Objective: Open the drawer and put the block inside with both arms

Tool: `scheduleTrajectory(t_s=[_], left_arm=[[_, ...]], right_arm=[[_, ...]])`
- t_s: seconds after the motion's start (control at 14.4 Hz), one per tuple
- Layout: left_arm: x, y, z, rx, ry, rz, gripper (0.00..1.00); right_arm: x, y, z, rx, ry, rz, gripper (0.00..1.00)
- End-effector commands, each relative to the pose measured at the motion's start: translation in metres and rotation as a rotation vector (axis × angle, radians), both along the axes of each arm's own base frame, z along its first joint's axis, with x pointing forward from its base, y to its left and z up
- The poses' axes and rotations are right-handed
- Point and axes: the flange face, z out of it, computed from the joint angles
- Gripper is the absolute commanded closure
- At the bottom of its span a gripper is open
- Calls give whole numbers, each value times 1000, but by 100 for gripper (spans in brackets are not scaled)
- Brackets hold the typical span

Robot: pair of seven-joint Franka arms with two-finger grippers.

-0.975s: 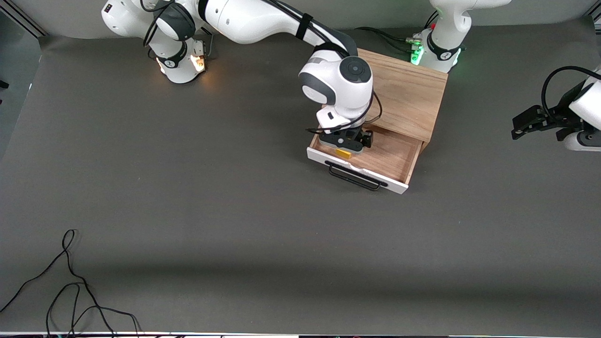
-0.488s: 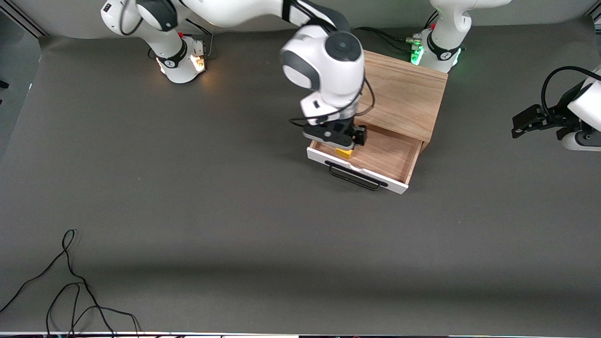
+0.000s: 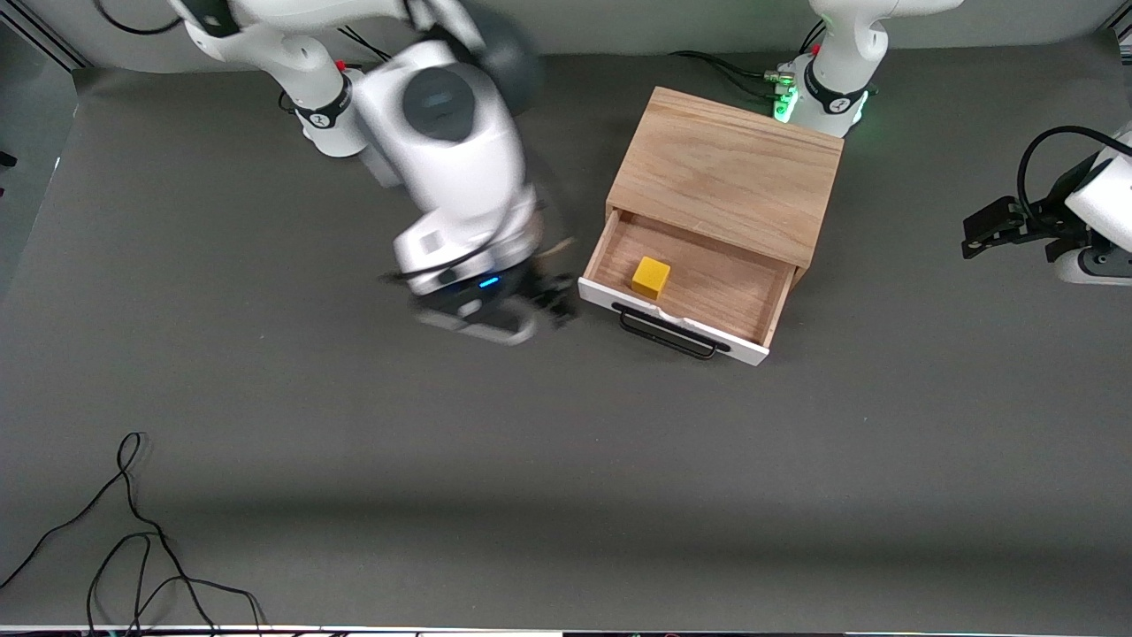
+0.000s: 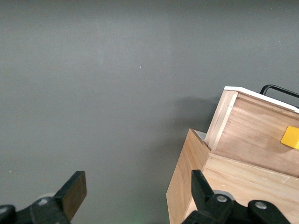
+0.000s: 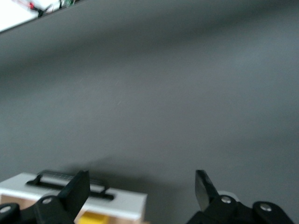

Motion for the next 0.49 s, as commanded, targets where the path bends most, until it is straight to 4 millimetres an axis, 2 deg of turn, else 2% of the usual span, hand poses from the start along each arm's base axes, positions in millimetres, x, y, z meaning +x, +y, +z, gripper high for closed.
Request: scheduleTrajectory(t_s=[0.0, 0.14, 0.21, 0.42], left_arm=[[-5, 0, 0, 15, 18, -19, 0], [-6, 0, -1, 15, 21, -19, 0], [-6, 0, 1, 15, 18, -19, 0], [-6, 0, 1, 15, 17, -16, 0]], right_arm=[[14, -104, 28, 37, 58, 76, 0], [29, -176, 40, 35, 50, 78, 0], [29, -212, 43, 30, 52, 81, 0], [5, -289, 60, 20, 43, 56, 0]])
